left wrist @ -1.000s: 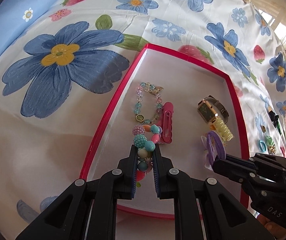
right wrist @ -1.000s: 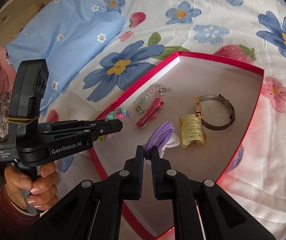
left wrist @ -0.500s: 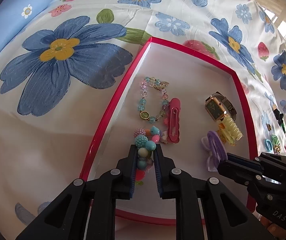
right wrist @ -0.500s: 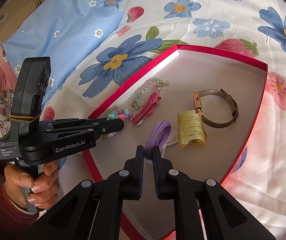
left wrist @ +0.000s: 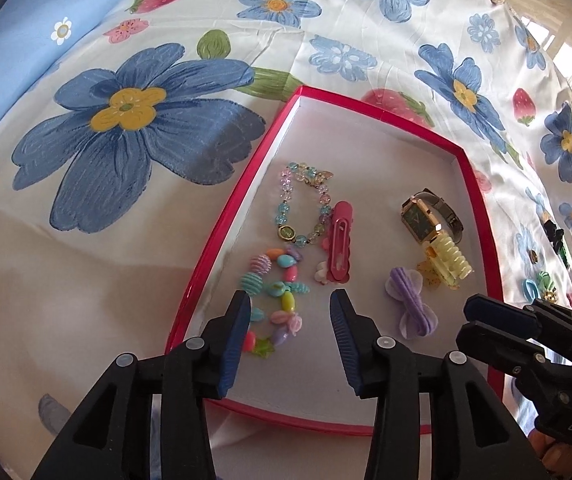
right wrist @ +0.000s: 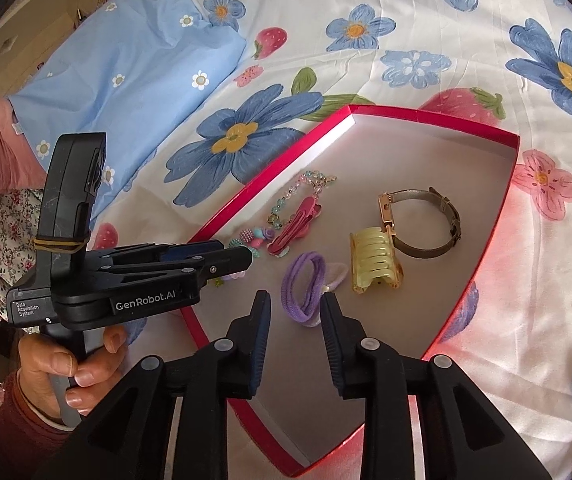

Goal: Organize jewelry
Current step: 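Open both tools to drop bracelet and hair tie into the box, then move both open tools out of the box toward the remaining jewelry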

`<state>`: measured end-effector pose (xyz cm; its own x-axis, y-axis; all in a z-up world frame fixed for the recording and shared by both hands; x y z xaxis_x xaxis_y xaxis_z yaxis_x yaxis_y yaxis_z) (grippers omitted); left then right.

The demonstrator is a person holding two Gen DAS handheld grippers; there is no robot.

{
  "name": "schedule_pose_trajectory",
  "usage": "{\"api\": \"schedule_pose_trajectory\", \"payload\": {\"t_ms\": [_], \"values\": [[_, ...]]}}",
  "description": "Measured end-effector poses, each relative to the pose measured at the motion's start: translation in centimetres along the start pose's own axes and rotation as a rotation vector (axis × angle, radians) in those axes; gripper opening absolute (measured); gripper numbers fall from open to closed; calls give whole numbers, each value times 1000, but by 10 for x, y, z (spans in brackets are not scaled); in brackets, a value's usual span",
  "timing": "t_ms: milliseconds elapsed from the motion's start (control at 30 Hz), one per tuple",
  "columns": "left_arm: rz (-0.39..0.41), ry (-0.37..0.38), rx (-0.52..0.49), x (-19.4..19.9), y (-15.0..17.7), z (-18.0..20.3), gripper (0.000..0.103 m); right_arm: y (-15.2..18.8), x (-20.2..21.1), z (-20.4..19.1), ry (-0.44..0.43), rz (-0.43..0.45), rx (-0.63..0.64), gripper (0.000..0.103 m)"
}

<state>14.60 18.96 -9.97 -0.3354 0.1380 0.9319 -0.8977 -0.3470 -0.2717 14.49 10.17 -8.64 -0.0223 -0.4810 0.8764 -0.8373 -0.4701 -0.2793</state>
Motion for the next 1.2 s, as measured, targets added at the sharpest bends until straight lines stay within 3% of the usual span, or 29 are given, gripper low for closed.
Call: {"api": "schedule_pose_trajectory", "payload": {"t_ms": [233,433,800,1200], "values": [[22,8,-6,16,8,6,44,9,33,2,-11,69,-28,37],[45,35,-7,32,14,13,49,22,65,17,-1,137,-74,52],[79,77,-85,62,29,48,58,63,116,66,63,215,-206,52],[30,119,-211,53,38,104,59,119,158,124,154,273,-366,53]]}}
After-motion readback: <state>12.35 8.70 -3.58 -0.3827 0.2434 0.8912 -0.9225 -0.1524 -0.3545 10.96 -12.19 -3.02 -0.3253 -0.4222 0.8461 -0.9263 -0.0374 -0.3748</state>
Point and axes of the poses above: each gripper's, at about its wrist camera, not at the fingertips, and x roughly against the way its jaws point, z to its right, y to its underside, the point moved 5 cm from there along -x, roughly the way its jaws point, and after that the axes turned 12 degrees about -z, right-handed, at the moved point
